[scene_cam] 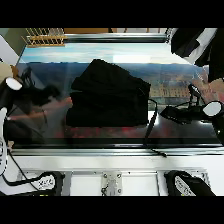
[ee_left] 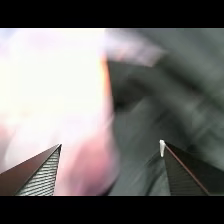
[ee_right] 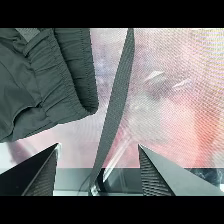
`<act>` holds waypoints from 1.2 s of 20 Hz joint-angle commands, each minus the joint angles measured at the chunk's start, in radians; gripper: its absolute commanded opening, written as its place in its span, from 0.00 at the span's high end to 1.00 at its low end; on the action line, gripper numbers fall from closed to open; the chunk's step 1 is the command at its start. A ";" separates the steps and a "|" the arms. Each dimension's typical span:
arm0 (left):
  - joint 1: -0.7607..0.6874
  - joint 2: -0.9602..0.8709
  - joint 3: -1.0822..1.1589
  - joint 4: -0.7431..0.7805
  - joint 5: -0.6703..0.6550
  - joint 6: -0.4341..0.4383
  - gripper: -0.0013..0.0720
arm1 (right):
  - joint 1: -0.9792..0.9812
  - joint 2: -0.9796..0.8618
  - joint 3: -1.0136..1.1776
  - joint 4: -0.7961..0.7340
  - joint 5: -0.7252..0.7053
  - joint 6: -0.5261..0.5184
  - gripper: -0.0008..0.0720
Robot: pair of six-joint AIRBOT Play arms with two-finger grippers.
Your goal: Fold the clothes and pants, and hang the long-sleeved shirts on hangers.
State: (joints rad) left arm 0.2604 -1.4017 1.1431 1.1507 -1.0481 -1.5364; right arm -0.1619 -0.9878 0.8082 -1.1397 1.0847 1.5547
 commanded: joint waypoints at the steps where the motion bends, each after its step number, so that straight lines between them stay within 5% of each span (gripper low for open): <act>1: 0.075 0.153 -0.351 0.018 0.024 0.027 0.05 | 0.007 0.000 0.000 0.000 0.000 0.001 0.27; 6: 0.064 0.193 -0.554 -0.127 0.132 0.226 0.05 | 0.042 0.000 -0.002 0.019 -0.004 0.001 0.27; 17: -0.146 -0.049 -0.340 -0.184 0.184 0.220 0.05 | 0.060 0.000 -0.003 0.019 -0.003 0.000 0.27; 18: -0.157 -0.056 -0.337 -0.185 0.186 0.219 0.10 | 0.060 0.000 -0.003 0.019 -0.003 0.000 0.27; 20: -0.169 -0.056 -0.341 -0.186 0.189 0.219 0.59 | 0.060 0.000 -0.004 0.019 -0.003 0.001 0.27; 22: -0.169 -0.035 -0.341 -0.186 0.193 0.219 0.94 | 0.060 0.000 -0.008 0.019 -0.004 0.001 0.27; 24: -0.169 0.013 -0.341 -0.184 0.198 0.219 0.97 | 0.060 -0.001 -0.027 0.019 -0.008 0.026 0.27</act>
State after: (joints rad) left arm 0.0975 -1.4273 0.7959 0.9794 -0.8597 -1.3163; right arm -0.1036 -0.9878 0.7959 -1.1210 1.0805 1.5562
